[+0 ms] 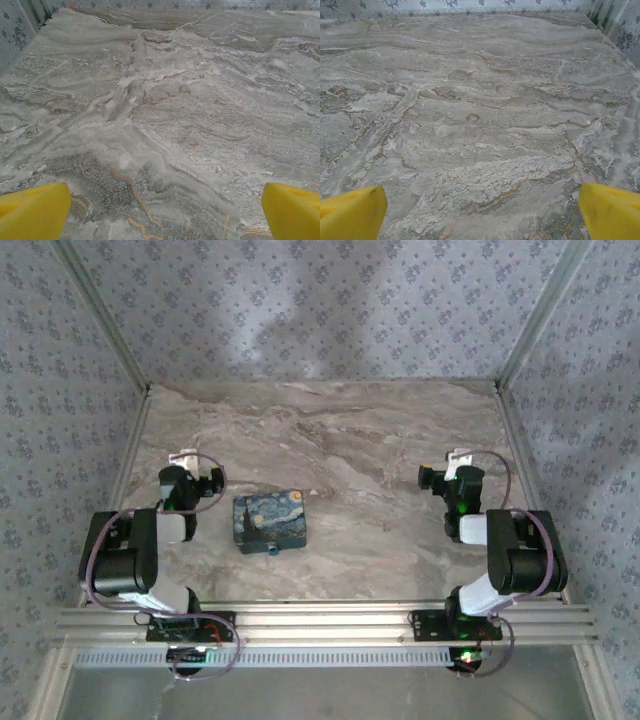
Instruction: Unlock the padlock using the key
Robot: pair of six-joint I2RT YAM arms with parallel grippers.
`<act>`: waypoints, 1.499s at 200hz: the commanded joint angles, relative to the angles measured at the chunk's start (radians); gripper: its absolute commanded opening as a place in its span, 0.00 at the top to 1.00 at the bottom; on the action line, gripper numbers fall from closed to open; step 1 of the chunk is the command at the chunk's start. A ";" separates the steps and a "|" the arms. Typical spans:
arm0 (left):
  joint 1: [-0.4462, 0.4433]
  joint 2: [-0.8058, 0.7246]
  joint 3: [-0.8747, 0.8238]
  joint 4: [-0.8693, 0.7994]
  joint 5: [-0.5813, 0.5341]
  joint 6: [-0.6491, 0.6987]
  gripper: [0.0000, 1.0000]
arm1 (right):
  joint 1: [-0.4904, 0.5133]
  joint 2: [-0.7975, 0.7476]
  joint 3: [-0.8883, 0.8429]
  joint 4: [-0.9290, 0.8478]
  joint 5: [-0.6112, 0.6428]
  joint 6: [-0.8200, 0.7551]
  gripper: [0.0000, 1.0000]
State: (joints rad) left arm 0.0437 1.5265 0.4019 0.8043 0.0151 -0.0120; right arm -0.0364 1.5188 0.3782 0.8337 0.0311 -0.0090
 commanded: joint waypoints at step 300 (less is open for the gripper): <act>-0.044 -0.492 0.227 -0.685 0.014 -0.431 0.03 | 0.087 -0.450 0.234 -0.807 -0.021 0.245 0.02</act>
State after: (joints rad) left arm 0.0101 1.0981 0.5663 0.3271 -0.0105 -0.2428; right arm 0.0002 1.1145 0.5125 0.3672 0.0292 0.1047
